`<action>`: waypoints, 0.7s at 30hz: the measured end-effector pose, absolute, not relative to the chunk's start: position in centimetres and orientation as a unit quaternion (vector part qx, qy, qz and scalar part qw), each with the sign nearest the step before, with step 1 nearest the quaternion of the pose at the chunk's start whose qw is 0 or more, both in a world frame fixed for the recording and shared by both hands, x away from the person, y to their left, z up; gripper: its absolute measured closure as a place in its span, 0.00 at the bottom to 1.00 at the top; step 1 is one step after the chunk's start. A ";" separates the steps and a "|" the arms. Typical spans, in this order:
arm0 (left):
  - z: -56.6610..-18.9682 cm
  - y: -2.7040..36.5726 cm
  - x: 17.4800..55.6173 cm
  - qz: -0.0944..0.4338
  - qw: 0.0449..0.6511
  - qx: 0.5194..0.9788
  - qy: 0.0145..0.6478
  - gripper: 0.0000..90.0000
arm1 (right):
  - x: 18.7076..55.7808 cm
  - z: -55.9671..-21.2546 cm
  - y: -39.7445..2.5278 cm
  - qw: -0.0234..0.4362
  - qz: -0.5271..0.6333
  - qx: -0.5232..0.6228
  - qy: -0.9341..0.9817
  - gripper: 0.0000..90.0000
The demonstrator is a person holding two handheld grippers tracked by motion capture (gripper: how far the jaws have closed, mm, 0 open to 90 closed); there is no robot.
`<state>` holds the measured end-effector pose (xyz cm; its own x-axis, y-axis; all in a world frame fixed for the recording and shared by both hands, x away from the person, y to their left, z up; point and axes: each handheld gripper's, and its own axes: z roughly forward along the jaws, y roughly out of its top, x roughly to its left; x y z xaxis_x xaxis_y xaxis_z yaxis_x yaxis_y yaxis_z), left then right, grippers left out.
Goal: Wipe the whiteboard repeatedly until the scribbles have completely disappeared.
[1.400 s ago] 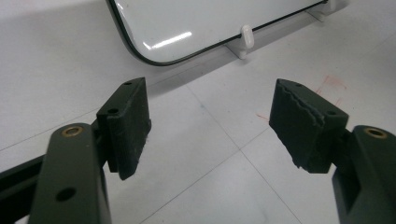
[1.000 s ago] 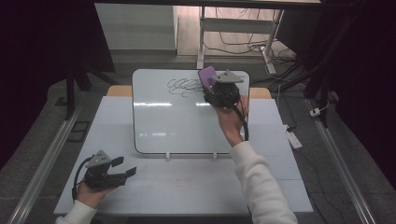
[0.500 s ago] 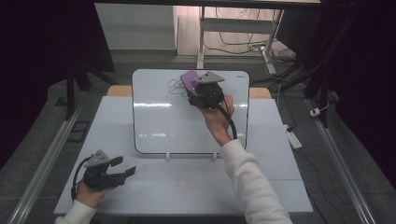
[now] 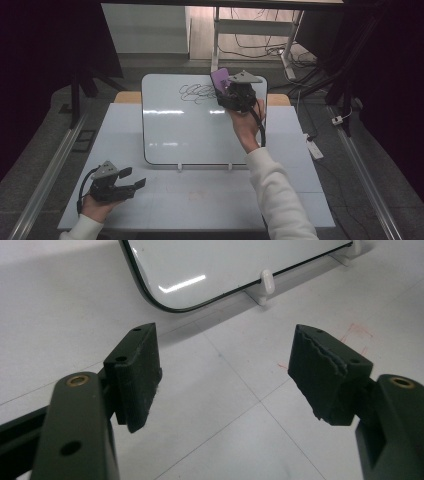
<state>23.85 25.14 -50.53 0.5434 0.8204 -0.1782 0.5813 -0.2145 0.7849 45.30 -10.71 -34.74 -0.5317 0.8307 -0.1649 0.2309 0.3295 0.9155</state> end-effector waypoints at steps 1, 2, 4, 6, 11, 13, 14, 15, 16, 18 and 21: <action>-50.5 25.1 23.8 0.140 0.429 0.767 0.457 0.33 | 45.3 -34.8 -10.6 0.332 0.455 0.354 0.747 0.46; -50.5 25.2 23.8 0.139 0.429 0.766 0.457 0.33 | 45.3 -34.8 -10.4 0.333 0.454 0.353 0.747 0.46; -50.5 25.2 23.9 0.139 0.430 0.766 0.457 0.33 | 45.3 -34.9 -10.2 0.333 0.454 0.351 0.748 0.46; -50.5 25.2 23.9 0.139 0.430 0.766 0.457 0.33 | 45.3 -35.0 -9.9 0.334 0.454 0.346 0.750 0.46; -50.5 25.2 23.8 0.139 0.430 0.766 0.457 0.33 | 45.2 -35.4 -8.5 0.331 0.453 0.334 0.757 0.46; -50.5 25.2 23.8 0.140 0.431 0.765 0.457 0.33 | 45.1 -35.6 -7.6 0.328 0.454 0.327 0.762 0.46; -50.5 25.2 23.8 0.140 0.431 0.765 0.457 0.33 | 45.1 -35.8 -7.1 0.326 0.454 0.322 0.764 0.46; -50.5 25.1 23.8 0.140 0.431 0.765 0.458 0.33 | 45.1 -35.9 -6.5 0.325 0.454 0.317 0.766 0.46; -50.5 25.1 23.8 0.139 0.431 0.765 0.458 0.33 | 45.0 -36.0 -5.9 0.321 0.456 0.314 0.769 0.46; -50.5 25.0 23.8 0.140 0.431 0.766 0.456 0.33 | 45.0 -36.2 -4.8 0.318 0.458 0.306 0.772 0.46; -50.5 25.0 23.8 0.140 0.431 0.766 0.457 0.33 | 45.0 -36.4 -3.6 0.315 0.460 0.299 0.774 0.46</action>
